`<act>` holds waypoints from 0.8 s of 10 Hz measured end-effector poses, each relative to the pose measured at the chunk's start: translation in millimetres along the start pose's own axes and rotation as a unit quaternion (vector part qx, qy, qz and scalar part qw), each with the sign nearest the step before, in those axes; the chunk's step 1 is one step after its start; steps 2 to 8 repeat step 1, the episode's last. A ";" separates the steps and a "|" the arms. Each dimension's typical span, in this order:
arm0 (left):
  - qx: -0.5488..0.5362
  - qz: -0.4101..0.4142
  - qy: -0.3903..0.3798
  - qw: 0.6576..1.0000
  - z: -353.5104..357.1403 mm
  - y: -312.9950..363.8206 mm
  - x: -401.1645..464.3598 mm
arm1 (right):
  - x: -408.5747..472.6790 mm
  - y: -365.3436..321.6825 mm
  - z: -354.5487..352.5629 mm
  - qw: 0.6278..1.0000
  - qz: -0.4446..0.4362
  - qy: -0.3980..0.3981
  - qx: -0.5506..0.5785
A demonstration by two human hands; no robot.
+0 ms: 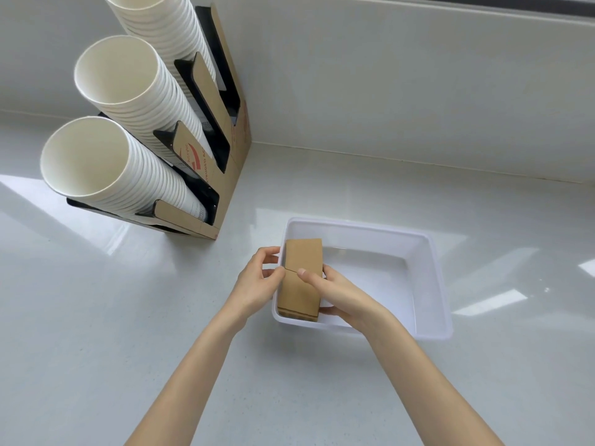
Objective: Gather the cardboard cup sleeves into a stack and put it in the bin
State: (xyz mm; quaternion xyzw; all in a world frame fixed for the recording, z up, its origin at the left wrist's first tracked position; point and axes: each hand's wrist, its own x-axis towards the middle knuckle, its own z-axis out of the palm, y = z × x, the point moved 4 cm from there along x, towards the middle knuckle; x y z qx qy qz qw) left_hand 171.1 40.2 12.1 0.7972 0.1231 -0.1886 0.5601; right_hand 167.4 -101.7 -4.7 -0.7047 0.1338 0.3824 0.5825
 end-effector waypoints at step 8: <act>0.043 0.006 0.008 0.999 -2.1 4.6 -1.8 | -12.9 -2.8 -7.5 0.997 0.000 0.041 -0.058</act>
